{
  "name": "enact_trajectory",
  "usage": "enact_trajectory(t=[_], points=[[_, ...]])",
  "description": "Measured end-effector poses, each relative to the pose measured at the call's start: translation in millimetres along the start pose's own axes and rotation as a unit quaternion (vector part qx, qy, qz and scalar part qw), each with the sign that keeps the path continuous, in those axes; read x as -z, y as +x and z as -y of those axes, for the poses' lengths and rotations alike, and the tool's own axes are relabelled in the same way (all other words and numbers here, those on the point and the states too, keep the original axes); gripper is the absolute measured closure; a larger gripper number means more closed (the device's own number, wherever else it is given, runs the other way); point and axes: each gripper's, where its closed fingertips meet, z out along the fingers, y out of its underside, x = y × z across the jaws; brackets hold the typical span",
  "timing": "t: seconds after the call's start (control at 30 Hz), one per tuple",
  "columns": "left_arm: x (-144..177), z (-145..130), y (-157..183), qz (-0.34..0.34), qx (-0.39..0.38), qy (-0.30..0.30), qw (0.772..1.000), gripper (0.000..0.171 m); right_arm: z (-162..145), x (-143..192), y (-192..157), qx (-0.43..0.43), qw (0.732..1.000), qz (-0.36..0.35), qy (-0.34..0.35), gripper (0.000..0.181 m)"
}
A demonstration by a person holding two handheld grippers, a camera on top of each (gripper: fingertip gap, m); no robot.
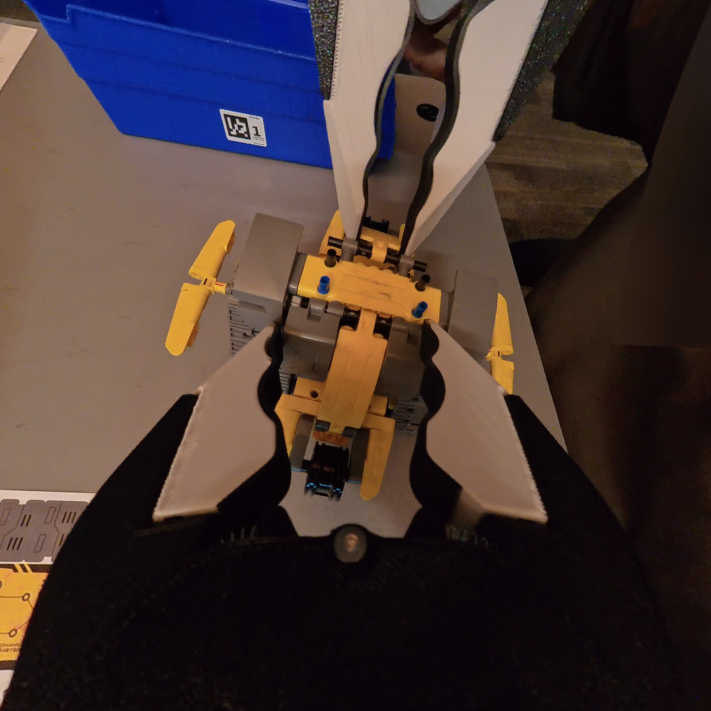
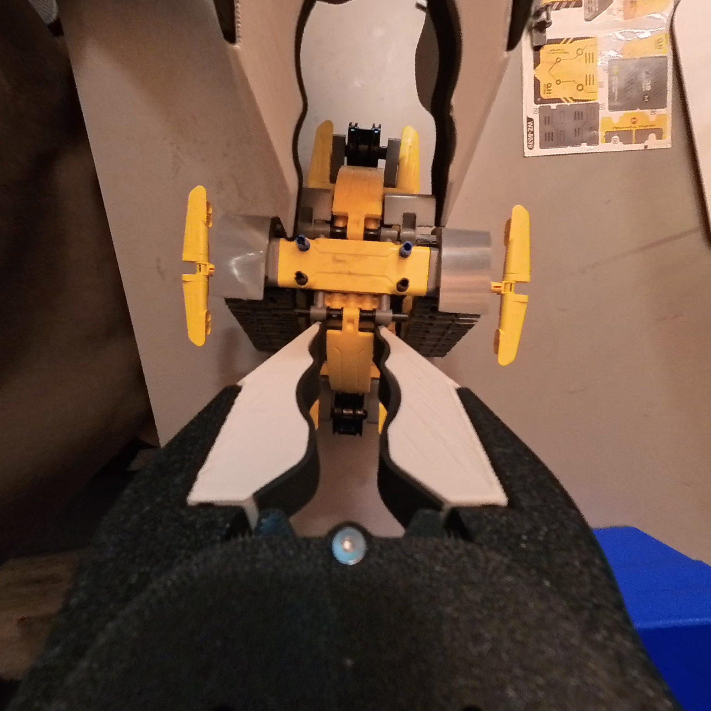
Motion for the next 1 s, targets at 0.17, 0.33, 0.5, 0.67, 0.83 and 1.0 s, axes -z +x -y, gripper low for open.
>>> enact_trajectory(t=[0.17,0.33,0.5,0.67,0.83,1.0], points=[[0.2,0.0,0.1,-0.003,0.005,0.008,1.0,0.102,0.8,0.1,-0.3,-0.002,1.0,-0.024,0.016,0.158],[-0.1,0.1,0.1,-0.003,0.001,0.002,1.0,0.102,0.1,0.4,-1.4,-0.012,0.999,-0.034,0.013,0.158],[0.4,-0.6,-0.2,-0.002,0.003,0.001,1.0,0.102,1.1,0.3,-0.3,-0.002,0.999,-0.032,-0.008,0.158],[0.2,-0.7,-0.3,-0.002,0.002,0.002,1.0,0.101,1.3,0.6,-0.2,-0.009,1.0,-0.016,0.023,0.158],[0.0,-0.6,-0.4,-0.003,0.001,0.0,1.0,0.101,1.4,1.1,-0.2,-0.016,0.999,-0.003,0.032,0.158],[-0.2,-0.5,-0.3,-0.002,0.0,-0.001,1.0,0.101,1.9,1.9,-0.3,-0.014,1.0,0.016,0.016,0.157]])
